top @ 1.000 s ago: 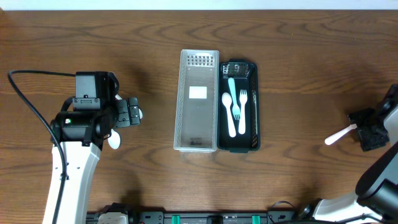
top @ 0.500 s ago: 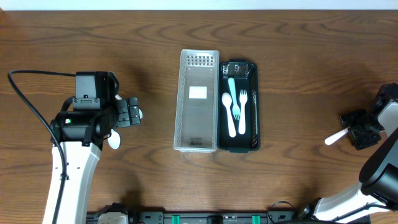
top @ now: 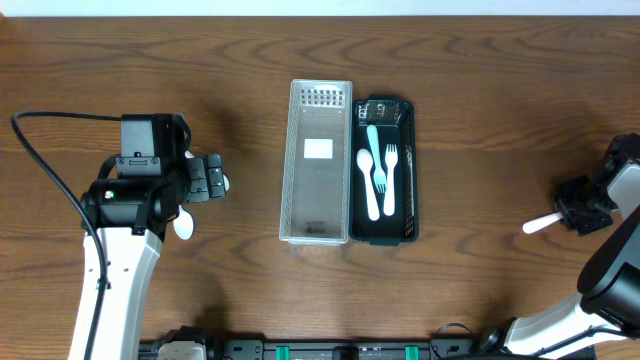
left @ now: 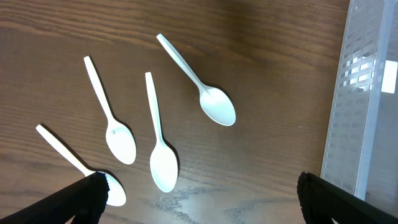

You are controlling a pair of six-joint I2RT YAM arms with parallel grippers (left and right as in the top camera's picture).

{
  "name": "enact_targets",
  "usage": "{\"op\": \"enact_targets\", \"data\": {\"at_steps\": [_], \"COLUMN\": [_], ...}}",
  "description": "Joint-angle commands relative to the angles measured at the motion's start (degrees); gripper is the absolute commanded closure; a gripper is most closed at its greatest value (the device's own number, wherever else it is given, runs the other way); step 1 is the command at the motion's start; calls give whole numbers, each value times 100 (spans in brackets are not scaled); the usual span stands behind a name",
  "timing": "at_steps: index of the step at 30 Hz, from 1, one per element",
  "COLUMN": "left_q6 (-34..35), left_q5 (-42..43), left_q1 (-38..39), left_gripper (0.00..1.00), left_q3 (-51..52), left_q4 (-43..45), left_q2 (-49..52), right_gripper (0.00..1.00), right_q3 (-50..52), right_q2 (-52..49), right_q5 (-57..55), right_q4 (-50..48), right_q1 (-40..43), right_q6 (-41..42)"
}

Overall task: Pack container
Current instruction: 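Move the right gripper to the last white fork and grasp it, then carry the fork left, release it into the dark green basket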

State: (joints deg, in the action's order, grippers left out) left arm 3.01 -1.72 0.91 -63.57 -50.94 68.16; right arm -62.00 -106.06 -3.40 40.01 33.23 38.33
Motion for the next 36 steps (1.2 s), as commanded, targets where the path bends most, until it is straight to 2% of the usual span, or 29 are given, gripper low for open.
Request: {"op": "enact_targets", "data": {"at_steps": [1, 6, 10, 15, 26, 36], "left_q6": [31, 31, 31, 31, 31, 31], "left_q5": [-44, -44, -44, -44, -44, -44], "left_q1": [2, 2, 2, 2, 2, 2], "left_gripper": [1, 1, 1, 2, 2, 2], "left_q3": [-79, -79, -79, -79, -79, -79], "left_q4": [2, 2, 2, 2, 2, 2], "left_q2": [33, 33, 33, 33, 33, 33], "right_gripper": [80, 84, 88, 88, 88, 86], "right_q3": [-83, -83, -90, -380, -2247, -2446], "right_q2": [-94, -94, -63, 142, 610, 376], "right_q5": [-22, -20, -28, -79, 9, 66], "right_q4": [-7, -52, -179, -151, 857, 868], "right_q1": [-31, -33, -107, -507, -3062, -5143], "right_q6": [15, 7, -490, -1043, -1596, -1589]}}
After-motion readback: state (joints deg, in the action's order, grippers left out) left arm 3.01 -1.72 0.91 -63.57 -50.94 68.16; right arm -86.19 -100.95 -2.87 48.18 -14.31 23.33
